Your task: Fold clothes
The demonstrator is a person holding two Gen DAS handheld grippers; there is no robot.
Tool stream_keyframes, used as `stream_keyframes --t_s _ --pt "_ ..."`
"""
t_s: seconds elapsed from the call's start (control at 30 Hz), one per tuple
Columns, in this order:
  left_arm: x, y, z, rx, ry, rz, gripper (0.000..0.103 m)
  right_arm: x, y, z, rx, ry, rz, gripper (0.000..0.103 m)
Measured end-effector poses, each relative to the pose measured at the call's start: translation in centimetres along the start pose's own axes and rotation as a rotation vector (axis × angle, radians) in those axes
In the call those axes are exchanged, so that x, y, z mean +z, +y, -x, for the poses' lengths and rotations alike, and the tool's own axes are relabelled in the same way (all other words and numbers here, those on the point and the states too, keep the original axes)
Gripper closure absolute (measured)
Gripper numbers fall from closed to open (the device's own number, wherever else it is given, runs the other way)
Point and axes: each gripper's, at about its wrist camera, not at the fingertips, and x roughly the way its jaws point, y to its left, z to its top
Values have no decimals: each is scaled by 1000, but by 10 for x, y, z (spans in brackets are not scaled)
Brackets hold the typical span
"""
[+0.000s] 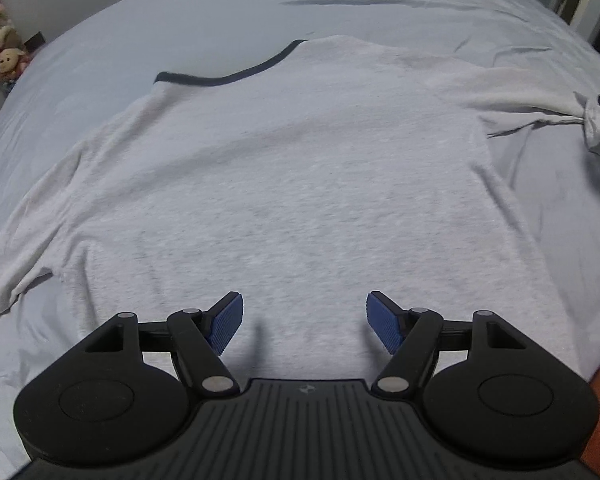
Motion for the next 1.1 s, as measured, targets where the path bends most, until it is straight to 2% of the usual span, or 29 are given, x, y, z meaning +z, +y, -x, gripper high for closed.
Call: stream_keyframes --t_s 0.23,0.47,0.57,0.67,0.77,0.87,0.9,0.93,1.1 --pt "-6 -1 21 7 -25 7 35 -18 79 43 244 51 133 102" --pt "-17 3 38 11 -41 10 35 -57 151 69 418 136 244 103" --pt "-21 5 44 11 -44 11 35 -72 171 77 458 159 278 103" --pt "-26 7 47 12 -45 12 35 -73 171 79 380 128 308 102" --pt "-29 9 48 9 -44 17 35 -59 140 67 260 109 249 100" --pt "-32 13 46 14 -40 22 35 -48 112 55 154 88 198 86" --pt "-33 14 46 16 -39 22 35 -45 103 51 121 81 181 73" --pt "-34 16 44 23 -34 25 35 -41 89 45 79 73 158 67" --pt "-31 19 31 32 -10 32 35 -24 44 18 -81 45 83 66"
